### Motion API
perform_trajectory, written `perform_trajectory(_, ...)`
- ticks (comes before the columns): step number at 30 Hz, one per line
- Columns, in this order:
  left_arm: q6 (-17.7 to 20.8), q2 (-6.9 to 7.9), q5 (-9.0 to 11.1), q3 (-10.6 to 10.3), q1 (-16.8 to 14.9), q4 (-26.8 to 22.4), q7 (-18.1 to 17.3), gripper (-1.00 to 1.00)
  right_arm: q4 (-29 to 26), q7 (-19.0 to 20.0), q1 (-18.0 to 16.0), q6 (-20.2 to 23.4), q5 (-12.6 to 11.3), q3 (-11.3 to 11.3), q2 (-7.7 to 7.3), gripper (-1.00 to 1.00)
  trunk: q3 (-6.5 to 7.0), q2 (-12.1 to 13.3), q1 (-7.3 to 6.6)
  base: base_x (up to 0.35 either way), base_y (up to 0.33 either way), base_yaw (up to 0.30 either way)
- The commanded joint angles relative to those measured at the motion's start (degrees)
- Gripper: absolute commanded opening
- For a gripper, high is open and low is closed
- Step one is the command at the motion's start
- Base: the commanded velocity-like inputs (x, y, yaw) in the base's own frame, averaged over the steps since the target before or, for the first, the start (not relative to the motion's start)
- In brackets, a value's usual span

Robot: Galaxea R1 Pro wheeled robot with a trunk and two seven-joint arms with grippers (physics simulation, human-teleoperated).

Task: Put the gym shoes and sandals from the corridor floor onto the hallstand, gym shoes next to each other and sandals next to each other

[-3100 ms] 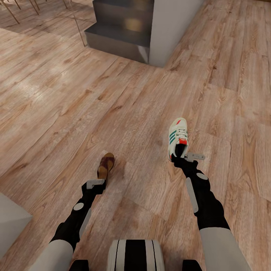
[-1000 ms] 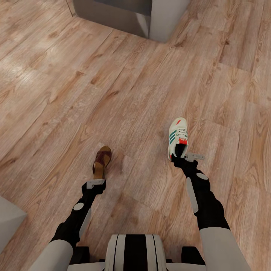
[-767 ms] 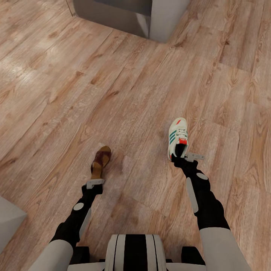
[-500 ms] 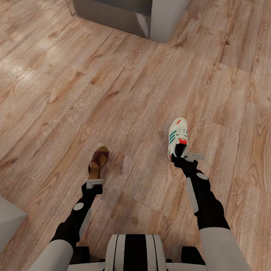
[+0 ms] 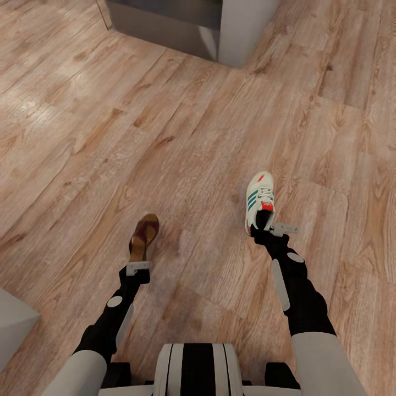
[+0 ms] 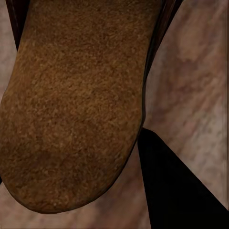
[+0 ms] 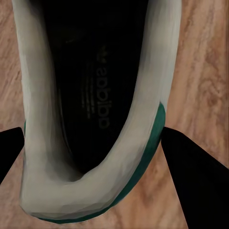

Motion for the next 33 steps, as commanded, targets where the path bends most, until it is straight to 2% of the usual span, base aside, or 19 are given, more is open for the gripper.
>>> perform_trajectory(1,-0.16,-0.08,-0.78,0.31,-0.02,0.01,-0.17,-1.00,-0.07,-0.18,-0.02,0.30,-0.07,-0.04,0.03,-1.00,0.20,0.00,-0.03,0.000,0.000,0.000)
perform_trajectory(18,0.70,-0.08,-0.79,0.22,-0.02,-0.33,-0.06,-1.00,0.08,-0.18,-0.02,0.23,-0.07,-0.01,0.03,-1.00,3.97,0.23,-0.47,0.000,0.000,0.000)
perform_trajectory(23,4.76,-0.13,-0.73,0.02,-0.08,-1.03,-0.05,-1.00,0.18,-0.15,-0.02,0.22,-0.12,0.07,0.03,-1.00,5.08,0.30,-0.60,0.000,0.000,0.000)
perform_trajectory(28,12.09,-0.16,-0.61,-0.17,-0.10,-6.97,-0.12,-1.00,0.06,-0.18,-0.02,0.22,-0.08,0.22,0.12,-1.00,6.18,0.37,-0.73,0.000,0.000,0.000)
perform_trajectory(29,15.87,-0.16,-0.45,-0.18,-0.09,-10.16,-0.19,-1.00,0.03,-0.24,-0.02,0.22,-0.07,0.23,0.19,-1.00,6.40,0.38,-0.75,0.000,0.000,0.000)
perform_trajectory(33,17.40,-0.15,-0.35,-0.11,-0.05,-11.47,-0.21,-1.00,0.02,-0.51,-0.02,0.22,-0.07,0.23,0.21,-1.00,7.34,0.43,-0.85,0.000,0.000,0.000)
